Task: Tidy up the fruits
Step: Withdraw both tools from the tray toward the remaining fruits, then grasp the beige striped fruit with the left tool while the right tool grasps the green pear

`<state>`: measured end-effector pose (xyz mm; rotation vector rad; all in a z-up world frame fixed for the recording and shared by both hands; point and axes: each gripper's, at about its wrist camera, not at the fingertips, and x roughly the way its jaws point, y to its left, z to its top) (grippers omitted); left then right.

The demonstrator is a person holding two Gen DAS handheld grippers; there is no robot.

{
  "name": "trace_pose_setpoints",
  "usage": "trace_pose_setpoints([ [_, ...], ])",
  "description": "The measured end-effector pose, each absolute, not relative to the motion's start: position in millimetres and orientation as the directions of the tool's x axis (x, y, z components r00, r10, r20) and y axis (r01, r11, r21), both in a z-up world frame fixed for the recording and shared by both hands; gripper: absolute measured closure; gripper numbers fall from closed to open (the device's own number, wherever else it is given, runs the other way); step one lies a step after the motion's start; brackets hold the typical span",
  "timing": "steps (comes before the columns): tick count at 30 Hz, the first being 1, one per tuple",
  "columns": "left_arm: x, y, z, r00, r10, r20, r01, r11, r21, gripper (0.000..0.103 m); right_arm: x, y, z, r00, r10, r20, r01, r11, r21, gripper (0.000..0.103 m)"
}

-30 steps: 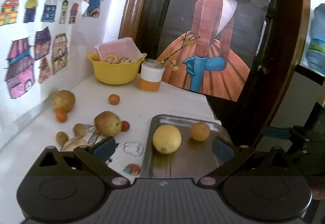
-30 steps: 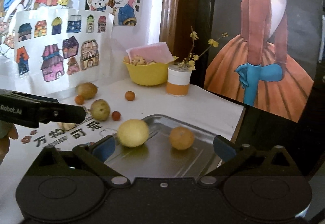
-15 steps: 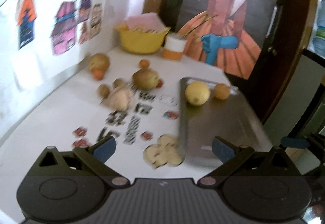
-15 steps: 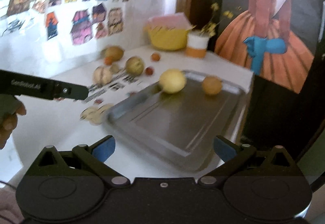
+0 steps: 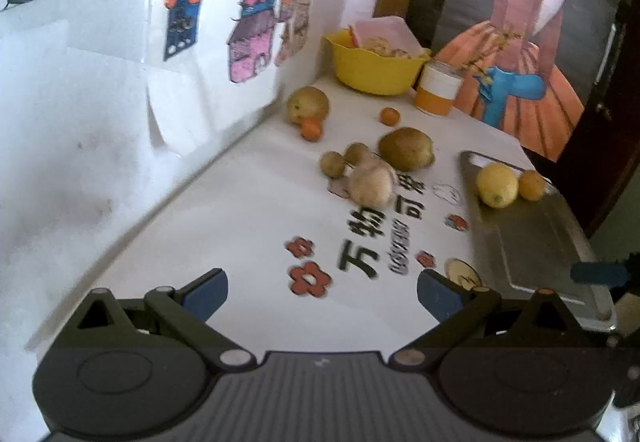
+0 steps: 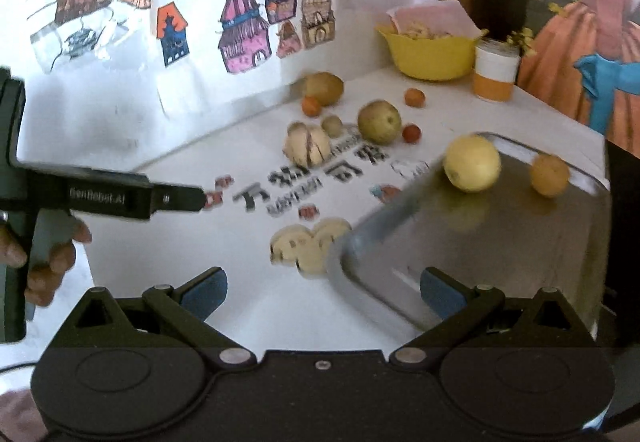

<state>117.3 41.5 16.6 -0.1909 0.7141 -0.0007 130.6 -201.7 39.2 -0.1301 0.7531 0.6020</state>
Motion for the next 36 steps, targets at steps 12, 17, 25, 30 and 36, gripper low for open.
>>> trace_pose_setpoints([
  [12,171,37,14,0.773,-0.11,-0.625,-0.002,0.984,-0.177,0.0,220,-174,58,0.638,0.454,-0.621,-0.561,0.827,0.028,0.001],
  [17,200,22,8,0.762,-0.134,-0.633,0.04,0.986,-0.161,0.0,266,-168,56,0.626,0.475,-0.618,-0.569,0.821,0.056,0.001],
  [25,231,7,-3,0.759,-0.145,-0.635,0.066,0.987,-0.145,0.001,321,-151,44,0.598,0.522,-0.609,-0.626,0.778,0.051,0.006],
  [30,240,4,-8,0.771,-0.133,-0.623,0.069,0.99,-0.127,0.001,341,-139,26,0.568,0.518,-0.64,-0.653,0.757,0.033,0.017],
  [36,248,2,-12,0.77,-0.137,-0.623,0.071,0.989,-0.13,0.007,353,-133,10,0.551,0.503,-0.666,-0.667,0.745,0.011,0.032],
])
